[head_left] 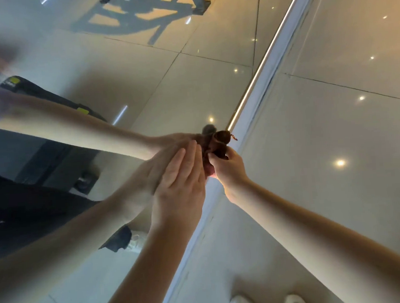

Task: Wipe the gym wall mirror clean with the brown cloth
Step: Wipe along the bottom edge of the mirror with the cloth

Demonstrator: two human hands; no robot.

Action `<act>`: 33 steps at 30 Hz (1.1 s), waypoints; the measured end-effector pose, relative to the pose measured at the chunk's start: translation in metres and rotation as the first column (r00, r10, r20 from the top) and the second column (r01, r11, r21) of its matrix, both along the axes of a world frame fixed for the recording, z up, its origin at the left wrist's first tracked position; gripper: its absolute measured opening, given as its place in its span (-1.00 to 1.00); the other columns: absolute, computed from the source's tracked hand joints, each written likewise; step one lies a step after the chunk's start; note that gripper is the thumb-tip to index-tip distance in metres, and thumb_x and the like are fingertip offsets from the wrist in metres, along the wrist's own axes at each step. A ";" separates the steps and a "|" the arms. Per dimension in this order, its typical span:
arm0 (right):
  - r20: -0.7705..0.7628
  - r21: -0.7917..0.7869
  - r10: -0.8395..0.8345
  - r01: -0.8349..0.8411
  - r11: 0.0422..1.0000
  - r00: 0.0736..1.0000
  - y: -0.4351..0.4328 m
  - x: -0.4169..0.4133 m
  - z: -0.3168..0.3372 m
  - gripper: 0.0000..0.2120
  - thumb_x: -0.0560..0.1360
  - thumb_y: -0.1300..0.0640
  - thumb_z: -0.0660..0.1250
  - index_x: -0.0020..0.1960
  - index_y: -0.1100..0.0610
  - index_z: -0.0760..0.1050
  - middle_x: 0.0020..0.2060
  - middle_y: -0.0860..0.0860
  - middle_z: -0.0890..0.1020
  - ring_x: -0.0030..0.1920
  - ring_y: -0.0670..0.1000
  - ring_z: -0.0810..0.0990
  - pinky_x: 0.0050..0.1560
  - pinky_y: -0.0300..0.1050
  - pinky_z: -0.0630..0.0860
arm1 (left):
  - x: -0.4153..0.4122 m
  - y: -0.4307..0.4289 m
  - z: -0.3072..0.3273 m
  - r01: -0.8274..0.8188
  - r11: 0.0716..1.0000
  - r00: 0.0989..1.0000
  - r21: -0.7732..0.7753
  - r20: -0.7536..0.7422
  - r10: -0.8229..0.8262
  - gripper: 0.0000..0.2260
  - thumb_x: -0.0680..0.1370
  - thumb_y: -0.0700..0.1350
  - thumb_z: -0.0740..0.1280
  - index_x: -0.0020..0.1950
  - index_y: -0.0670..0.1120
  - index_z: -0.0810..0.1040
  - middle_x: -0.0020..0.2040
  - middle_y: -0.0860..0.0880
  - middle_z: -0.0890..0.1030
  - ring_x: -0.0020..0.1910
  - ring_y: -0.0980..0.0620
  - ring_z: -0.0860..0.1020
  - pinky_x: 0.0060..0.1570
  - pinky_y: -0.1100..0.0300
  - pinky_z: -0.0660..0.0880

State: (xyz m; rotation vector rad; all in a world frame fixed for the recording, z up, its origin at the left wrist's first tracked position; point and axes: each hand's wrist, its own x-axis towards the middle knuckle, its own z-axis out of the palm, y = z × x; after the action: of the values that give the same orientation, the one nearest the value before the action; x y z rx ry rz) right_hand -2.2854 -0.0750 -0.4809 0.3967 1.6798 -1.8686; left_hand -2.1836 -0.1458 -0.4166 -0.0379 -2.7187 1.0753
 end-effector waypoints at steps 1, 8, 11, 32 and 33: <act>-0.040 0.001 -0.026 0.026 1.000 0.999 0.001 -0.013 0.004 -0.84 0.57 0.27 0.29 0.11 0.11 0.53 -0.08 0.02 0.64 0.01 0.06 0.64 0.16 0.04 0.58 | -0.004 0.000 0.000 0.004 1.000 1.000 -0.003 0.000 -0.004 -0.49 0.56 -0.07 0.05 0.44 -0.32 0.20 0.44 -0.17 0.47 0.49 -0.12 0.23 0.54 -0.01 -0.08; -0.093 0.086 0.004 0.004 0.996 0.996 0.001 -0.032 -0.014 -0.86 0.63 0.18 0.21 0.14 0.12 0.51 -0.08 0.01 0.62 -0.03 0.07 0.58 -0.04 -0.10 0.50 | -0.039 0.001 0.007 0.031 1.000 0.999 -0.003 0.024 -0.031 -0.54 0.56 -0.02 0.06 0.37 -0.28 0.27 0.39 -0.12 0.54 0.44 -0.07 0.44 0.52 -0.01 -0.01; -0.046 0.111 0.090 -0.085 0.990 0.995 -0.001 -0.009 -0.022 -0.81 0.60 0.15 0.24 0.20 0.11 0.49 0.05 0.08 0.65 -0.06 0.02 0.60 -0.12 -0.17 0.53 | -0.050 0.003 0.012 0.005 1.000 0.996 -0.025 0.088 -0.003 -0.43 0.51 0.11 0.20 0.39 -0.22 0.25 0.41 -0.07 0.52 0.47 -0.04 0.40 0.52 -0.04 -0.09; -0.242 0.099 -0.023 0.048 0.994 0.970 0.019 -0.159 0.025 -0.77 0.56 0.18 0.31 0.20 0.07 0.51 0.05 0.01 0.63 0.12 0.05 0.60 0.20 0.03 0.54 | -0.143 0.018 0.037 0.076 0.996 0.996 0.055 -0.049 -0.073 -0.55 0.59 -0.22 0.00 0.26 -0.18 0.63 0.30 -0.11 0.61 0.37 -0.05 0.51 0.48 0.05 0.18; -0.241 0.118 -0.025 0.055 0.991 0.970 0.018 -0.171 0.021 -0.76 0.55 0.13 0.31 0.22 0.06 0.51 0.08 0.01 0.63 0.14 0.06 0.60 0.21 0.06 0.53 | -0.151 0.018 0.042 0.076 0.996 0.995 0.047 -0.069 -0.073 -0.54 0.60 -0.23 -0.02 0.24 -0.17 0.64 0.30 -0.10 0.61 0.36 -0.04 0.52 0.48 0.04 0.19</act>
State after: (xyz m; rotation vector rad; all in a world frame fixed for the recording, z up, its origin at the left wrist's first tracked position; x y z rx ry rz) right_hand -2.4567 -0.0565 -0.4598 0.2645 1.9679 -1.9091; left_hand -2.3349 -0.1276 -0.3747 -0.0930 -2.6602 0.9707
